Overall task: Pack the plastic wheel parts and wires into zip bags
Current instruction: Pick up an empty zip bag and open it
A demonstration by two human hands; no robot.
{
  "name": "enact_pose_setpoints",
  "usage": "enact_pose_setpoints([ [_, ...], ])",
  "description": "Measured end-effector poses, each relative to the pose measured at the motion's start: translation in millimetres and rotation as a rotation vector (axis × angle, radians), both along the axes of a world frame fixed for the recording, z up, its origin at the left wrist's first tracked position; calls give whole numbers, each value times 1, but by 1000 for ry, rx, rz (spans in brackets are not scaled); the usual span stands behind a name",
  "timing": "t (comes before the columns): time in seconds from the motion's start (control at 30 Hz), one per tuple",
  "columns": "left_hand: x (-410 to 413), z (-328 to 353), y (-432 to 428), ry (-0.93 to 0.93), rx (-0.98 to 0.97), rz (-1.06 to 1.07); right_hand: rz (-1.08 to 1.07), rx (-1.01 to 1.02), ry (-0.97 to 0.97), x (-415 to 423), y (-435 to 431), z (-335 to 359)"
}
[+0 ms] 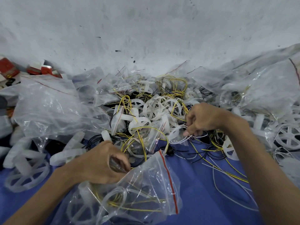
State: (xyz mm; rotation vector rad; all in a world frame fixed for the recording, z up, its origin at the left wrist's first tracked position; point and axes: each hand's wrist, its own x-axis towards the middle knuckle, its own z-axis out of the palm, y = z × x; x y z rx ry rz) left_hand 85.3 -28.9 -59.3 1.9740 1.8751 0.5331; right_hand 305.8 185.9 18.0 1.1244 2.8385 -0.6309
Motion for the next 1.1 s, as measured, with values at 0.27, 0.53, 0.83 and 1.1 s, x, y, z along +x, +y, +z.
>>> enact_pose_setpoints([
  [0.27,6,0,1,-170,71,101,-92,507,55,-14,-12,-2],
  [0.53,9,-4,6,-332,191,213,204,109,-153,-29,-22,-20],
  [0.83,14,-6,14,-492,369,498,287,464,-149,-29,-35,-50],
  [1.1,10,-9,14,-456,368,431,369,48,-138,-8,-40,-42],
])
